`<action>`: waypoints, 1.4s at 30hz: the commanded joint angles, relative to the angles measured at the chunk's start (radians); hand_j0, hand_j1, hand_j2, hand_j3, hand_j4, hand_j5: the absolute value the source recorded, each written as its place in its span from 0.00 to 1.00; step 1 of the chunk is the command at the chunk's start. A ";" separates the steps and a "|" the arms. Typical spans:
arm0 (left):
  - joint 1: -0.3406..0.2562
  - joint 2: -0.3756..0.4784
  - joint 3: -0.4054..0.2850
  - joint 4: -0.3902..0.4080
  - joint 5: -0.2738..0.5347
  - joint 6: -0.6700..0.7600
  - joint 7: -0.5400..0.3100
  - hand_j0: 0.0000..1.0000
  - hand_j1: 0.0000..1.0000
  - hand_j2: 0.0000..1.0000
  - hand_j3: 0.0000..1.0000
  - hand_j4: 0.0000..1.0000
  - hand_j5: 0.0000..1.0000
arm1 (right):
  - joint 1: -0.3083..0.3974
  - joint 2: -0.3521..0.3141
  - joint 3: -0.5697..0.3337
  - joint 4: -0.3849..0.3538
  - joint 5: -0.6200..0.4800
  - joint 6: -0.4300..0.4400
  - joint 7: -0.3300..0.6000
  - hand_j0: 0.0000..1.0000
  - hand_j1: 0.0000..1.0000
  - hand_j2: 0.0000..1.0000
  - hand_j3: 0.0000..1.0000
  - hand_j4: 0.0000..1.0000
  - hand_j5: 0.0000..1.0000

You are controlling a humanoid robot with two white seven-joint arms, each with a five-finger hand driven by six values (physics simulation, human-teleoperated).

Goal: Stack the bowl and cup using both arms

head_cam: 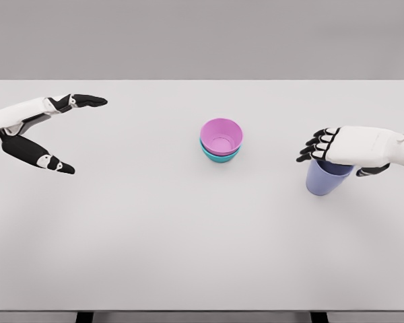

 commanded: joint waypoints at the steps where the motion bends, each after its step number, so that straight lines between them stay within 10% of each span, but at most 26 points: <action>1: 0.000 -0.001 0.001 0.000 0.007 0.002 0.000 1.00 1.00 1.00 1.00 1.00 1.00 | 0.000 -0.001 0.000 0.000 -0.005 0.002 0.000 0.88 0.88 0.88 0.88 0.88 0.88; 7: 0.000 -0.001 0.001 0.000 0.009 0.002 0.000 1.00 1.00 1.00 1.00 1.00 1.00 | -0.002 0.008 0.000 -0.001 -0.003 0.002 0.000 0.75 0.75 0.75 0.75 0.75 0.75; 42: 0.000 -0.001 0.001 0.001 0.009 0.002 0.000 1.00 1.00 1.00 1.00 1.00 1.00 | -0.146 0.216 -0.022 0.034 -0.020 0.002 0.000 0.69 0.69 0.69 0.69 0.69 0.69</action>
